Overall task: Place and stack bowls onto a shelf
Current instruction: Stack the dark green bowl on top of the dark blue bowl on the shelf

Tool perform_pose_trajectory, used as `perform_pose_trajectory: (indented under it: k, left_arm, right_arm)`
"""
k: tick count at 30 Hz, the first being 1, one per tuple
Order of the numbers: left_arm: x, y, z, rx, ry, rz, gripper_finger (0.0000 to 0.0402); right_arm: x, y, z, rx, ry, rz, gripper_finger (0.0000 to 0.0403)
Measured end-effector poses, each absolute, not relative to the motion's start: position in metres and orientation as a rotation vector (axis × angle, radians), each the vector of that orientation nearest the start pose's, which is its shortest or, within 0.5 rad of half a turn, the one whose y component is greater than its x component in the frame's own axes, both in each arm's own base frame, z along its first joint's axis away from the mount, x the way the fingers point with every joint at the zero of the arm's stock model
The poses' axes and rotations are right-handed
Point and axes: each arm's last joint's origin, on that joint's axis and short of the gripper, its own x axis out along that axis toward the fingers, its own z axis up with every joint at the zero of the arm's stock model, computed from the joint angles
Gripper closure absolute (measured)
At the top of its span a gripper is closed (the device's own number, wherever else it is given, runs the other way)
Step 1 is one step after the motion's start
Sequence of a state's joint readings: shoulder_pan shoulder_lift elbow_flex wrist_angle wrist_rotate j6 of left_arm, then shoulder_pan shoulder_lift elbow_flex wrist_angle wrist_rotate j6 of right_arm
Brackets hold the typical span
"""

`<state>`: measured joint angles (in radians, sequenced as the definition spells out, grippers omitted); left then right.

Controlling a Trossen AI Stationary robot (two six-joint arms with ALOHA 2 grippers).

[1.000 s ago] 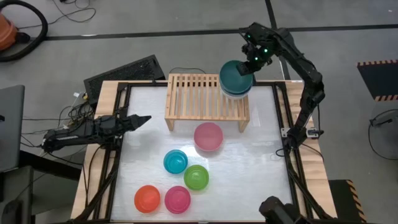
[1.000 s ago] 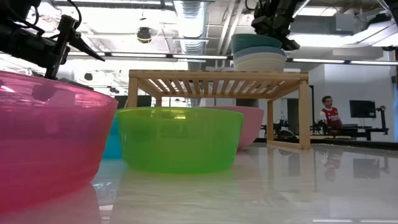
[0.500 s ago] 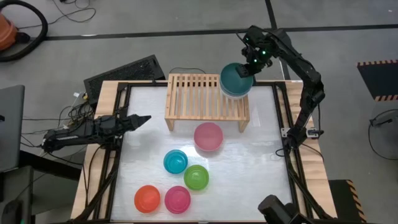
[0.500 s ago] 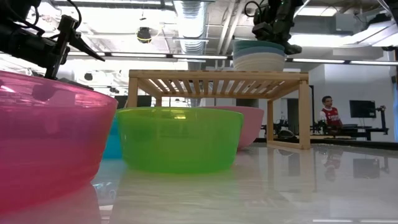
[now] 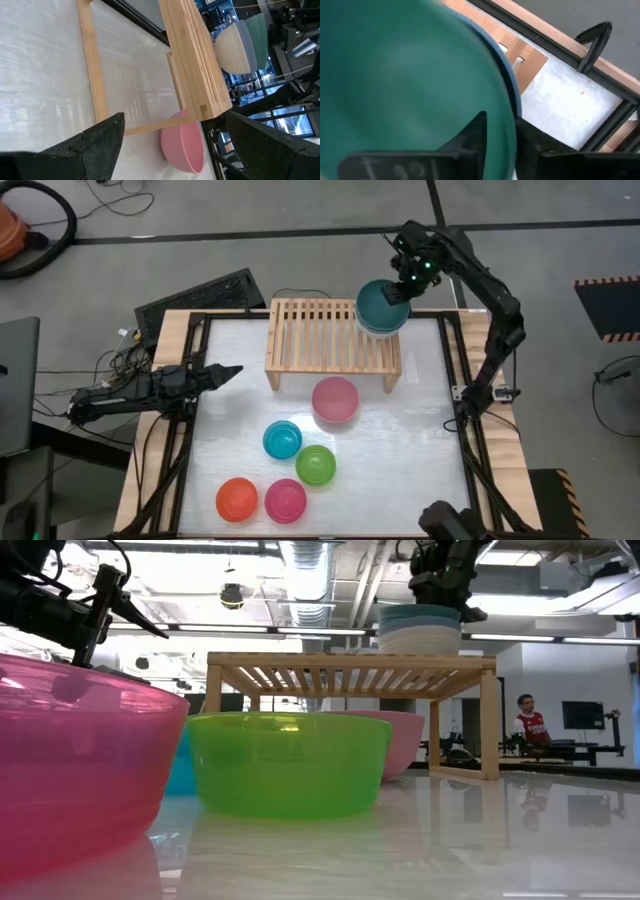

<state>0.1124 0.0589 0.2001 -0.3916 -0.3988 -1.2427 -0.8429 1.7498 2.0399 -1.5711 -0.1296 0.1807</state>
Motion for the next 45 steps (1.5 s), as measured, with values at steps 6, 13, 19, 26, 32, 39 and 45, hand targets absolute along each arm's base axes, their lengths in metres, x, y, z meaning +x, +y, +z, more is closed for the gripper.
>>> perform_pose_trajectory:
  k: [6, 13, 19, 26, 32, 39, 45]
  left_arm:
    - [0.08, 0.02, 0.19, -1.171, -0.099, 0.595, 0.0069]
    - [0.08, 0.02, 0.19, -1.171, -0.1, 0.597, 0.0069]
    - [0.08, 0.021, 0.19, -1.169, -0.102, 0.6, 0.0069]
    - [0.08, 0.021, 0.189, -1.168, -0.105, 0.605, 0.0069]
    - [0.08, 0.021, 0.189, -1.154, -0.116, 0.626, 0.0069]
    - [0.08, 0.021, 0.189, -1.154, -0.12, 0.631, 0.0069]
    - [0.079, 0.022, 0.189, -1.167, -0.131, 0.64, 0.0069]
  right_arm:
    - [0.199, -0.217, 0.415, 0.741, 1.051, -0.738, 0.0233]
    - [0.184, -0.209, 0.429, 0.738, 0.983, -0.77, 0.0192]
    - [0.179, -0.202, 0.445, 0.713, 0.858, -0.785, 0.0204]
    - [0.161, -0.18, 0.47, 0.696, 0.695, -0.72, 0.0326]
    - [0.159, -0.187, 0.464, 0.722, 0.737, -0.716, 0.0376]
    - [0.169, -0.199, 0.437, 0.747, 0.84, -0.659, 0.0385]
    - [0.167, -0.209, 0.404, 0.811, 0.95, -0.676, 0.038]
